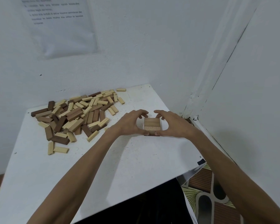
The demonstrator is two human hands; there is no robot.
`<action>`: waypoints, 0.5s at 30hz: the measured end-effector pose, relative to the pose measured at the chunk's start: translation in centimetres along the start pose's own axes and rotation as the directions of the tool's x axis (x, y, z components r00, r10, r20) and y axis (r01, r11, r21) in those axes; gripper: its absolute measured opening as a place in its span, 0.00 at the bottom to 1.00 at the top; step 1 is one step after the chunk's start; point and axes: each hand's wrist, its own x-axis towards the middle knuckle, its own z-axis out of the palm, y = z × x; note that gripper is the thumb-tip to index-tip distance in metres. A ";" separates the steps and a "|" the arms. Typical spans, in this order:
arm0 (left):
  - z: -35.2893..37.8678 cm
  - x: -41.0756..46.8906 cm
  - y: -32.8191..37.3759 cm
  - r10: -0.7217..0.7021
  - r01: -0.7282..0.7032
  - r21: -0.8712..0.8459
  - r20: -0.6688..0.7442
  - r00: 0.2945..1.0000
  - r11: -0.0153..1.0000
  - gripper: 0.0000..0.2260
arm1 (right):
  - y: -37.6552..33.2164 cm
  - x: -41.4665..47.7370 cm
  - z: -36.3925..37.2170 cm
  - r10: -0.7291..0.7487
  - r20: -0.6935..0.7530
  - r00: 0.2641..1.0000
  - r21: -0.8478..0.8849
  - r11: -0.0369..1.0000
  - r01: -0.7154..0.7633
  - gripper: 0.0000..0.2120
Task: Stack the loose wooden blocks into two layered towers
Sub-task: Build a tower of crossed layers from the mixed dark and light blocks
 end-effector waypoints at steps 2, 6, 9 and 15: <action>0.0 0.0 -0.1 0.005 -0.005 -0.002 -0.005 1.000 1.000 0.39 | 0.1 0.1 0.0 0.001 0.001 1.000 0.002 1.000 -0.001 0.44; 0.1 0.1 -0.2 0.010 -0.010 0.001 -0.012 1.000 1.000 0.37 | 0.4 0.3 0.3 -0.004 0.006 1.000 0.010 1.000 0.003 0.44; 0.2 0.1 -0.2 0.006 -0.006 0.001 -0.015 1.000 1.000 0.37 | 0.6 0.4 0.4 -0.004 -0.004 1.000 0.014 1.000 0.004 0.44; 0.2 0.3 -0.1 0.005 -0.005 0.014 -0.004 1.000 1.000 0.37 | 1.0 0.5 0.6 0.009 -0.005 1.000 0.036 0.999 -0.008 0.44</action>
